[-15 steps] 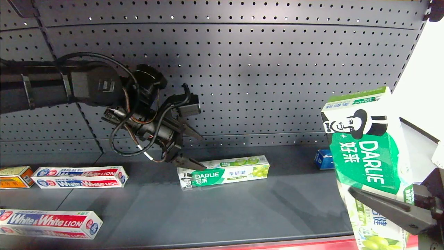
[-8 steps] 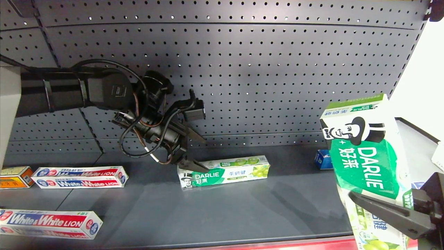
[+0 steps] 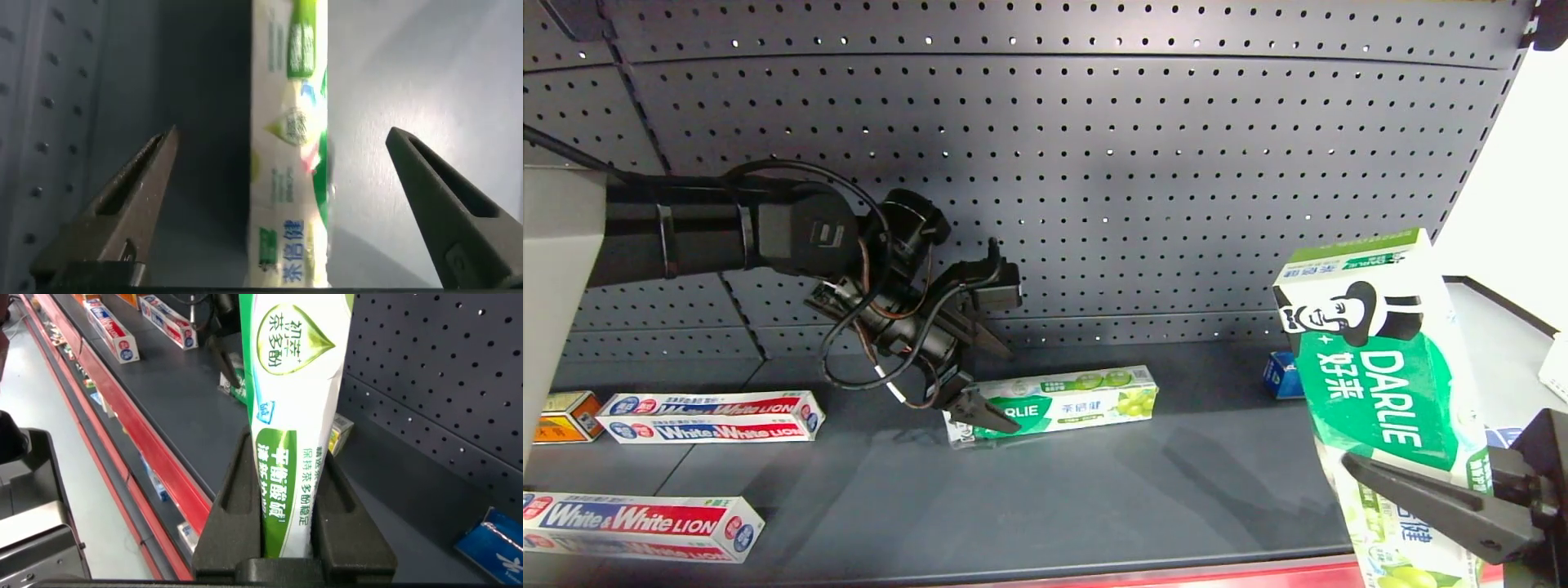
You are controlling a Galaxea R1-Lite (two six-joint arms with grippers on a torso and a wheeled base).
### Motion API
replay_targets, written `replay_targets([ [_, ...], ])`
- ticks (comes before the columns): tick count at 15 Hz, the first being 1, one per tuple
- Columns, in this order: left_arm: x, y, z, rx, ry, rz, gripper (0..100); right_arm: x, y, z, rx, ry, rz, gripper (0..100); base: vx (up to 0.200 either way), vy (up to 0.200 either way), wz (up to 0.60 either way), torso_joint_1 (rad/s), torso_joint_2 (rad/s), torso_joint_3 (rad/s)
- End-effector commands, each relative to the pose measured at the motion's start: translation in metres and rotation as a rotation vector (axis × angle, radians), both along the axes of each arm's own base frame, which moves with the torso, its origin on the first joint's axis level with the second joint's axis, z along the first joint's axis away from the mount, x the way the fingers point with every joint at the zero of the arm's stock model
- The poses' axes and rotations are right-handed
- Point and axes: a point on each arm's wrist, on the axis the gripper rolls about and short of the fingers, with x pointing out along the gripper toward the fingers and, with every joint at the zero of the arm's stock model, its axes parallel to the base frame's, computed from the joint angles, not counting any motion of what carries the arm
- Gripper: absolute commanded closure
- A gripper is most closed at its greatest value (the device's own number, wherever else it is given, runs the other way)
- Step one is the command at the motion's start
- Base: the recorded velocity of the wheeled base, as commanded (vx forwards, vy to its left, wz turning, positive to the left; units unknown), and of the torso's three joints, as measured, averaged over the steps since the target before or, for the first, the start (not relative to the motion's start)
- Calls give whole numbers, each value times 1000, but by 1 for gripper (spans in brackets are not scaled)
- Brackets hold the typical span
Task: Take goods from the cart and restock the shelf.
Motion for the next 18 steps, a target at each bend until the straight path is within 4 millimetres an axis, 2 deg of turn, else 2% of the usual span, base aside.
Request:
replay_targets([
  [1,-2,0,-3,8,12,-2,0,1,0,-1,-4,4,-6,100,0,0,0,0,0,0],
  [15,-5,-5,-16,73,19,6,0,2,-5,-4,-10,11,-3,100,0,0,0,0,0,0],
  [16,-6,-6,-16,83,12,7,100,2,-5,-6,-11,14,-3,100,0,0,0,0,0,0],
  [18,-7,-11,-16,103,-1,2,100,2,-5,-6,-12,15,-3,100,0,0,0,0,0,0],
])
